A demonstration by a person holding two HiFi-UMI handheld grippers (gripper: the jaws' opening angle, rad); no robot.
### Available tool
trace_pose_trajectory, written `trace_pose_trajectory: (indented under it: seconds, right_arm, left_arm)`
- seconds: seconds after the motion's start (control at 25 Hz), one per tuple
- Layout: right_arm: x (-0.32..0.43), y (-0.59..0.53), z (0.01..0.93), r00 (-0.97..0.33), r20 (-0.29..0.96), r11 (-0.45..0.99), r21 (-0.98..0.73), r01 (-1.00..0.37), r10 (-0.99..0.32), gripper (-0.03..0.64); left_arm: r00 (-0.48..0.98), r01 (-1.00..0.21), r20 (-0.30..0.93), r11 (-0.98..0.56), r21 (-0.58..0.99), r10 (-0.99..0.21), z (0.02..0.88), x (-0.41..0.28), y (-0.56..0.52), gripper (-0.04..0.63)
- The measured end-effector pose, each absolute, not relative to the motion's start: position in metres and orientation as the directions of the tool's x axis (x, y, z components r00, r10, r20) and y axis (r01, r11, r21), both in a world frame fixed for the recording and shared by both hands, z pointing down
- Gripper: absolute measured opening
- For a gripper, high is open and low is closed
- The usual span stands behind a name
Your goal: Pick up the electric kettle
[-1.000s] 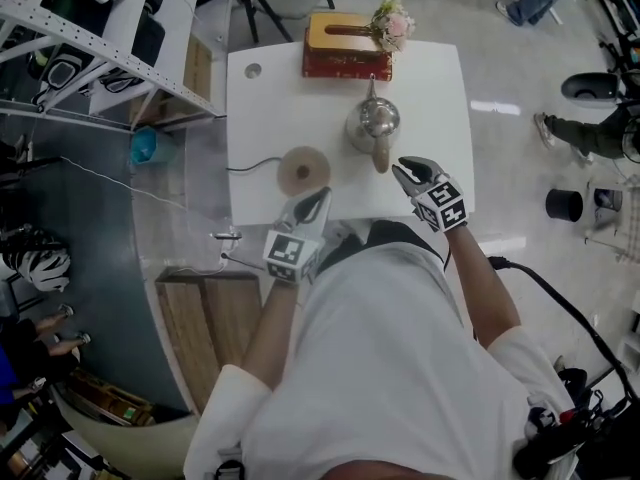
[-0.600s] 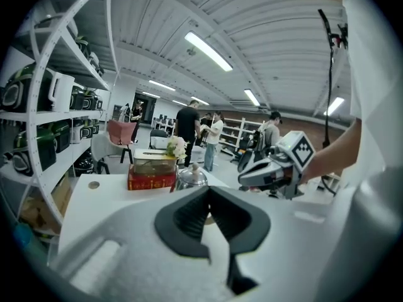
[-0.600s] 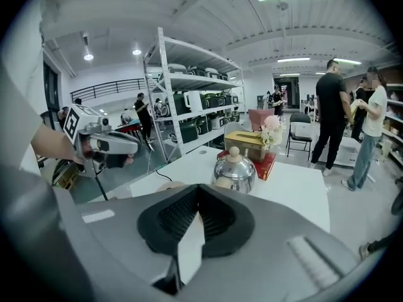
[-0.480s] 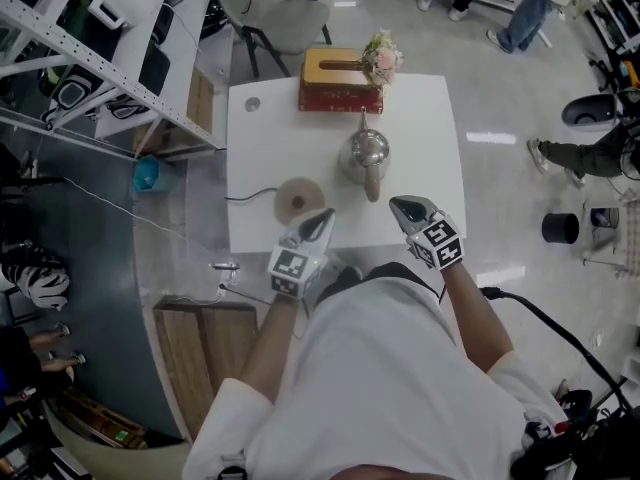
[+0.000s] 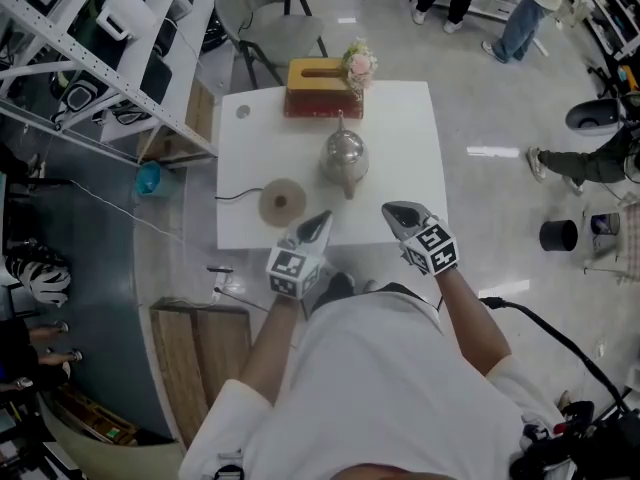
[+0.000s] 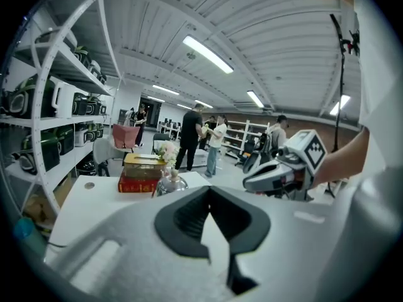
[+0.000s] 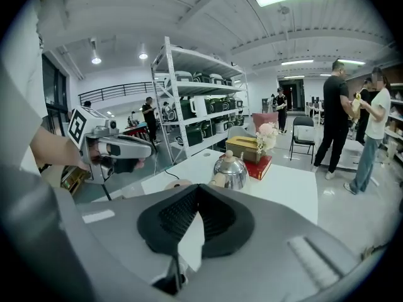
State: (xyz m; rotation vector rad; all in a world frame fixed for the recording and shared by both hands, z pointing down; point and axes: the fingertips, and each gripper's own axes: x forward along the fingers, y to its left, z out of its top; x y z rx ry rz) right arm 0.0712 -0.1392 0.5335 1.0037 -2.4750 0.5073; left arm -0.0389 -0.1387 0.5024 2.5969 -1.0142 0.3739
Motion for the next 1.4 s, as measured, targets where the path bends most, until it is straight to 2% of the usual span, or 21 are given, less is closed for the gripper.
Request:
trace_pose_trajectory:
  seconds: [0.76,1.4]
  right_arm:
    - [0.132,-0.019,0.512,-0.700,0.428,0.694,-0.204,-0.691,-0.571,0.003]
    - [0.092,0.029,0.489,-0.718,0.397,0.716,-0.185,-0.673,-0.572,0.003]
  left_arm:
    - [0.648,-0.759,0.308,-0.625,0.184,-0.697,0.468,0.021,-0.014,0.002]
    - [0.648,-0.757,0.308,-0.634,0.161,-0.696,0.451,-0.010,0.036,0.002]
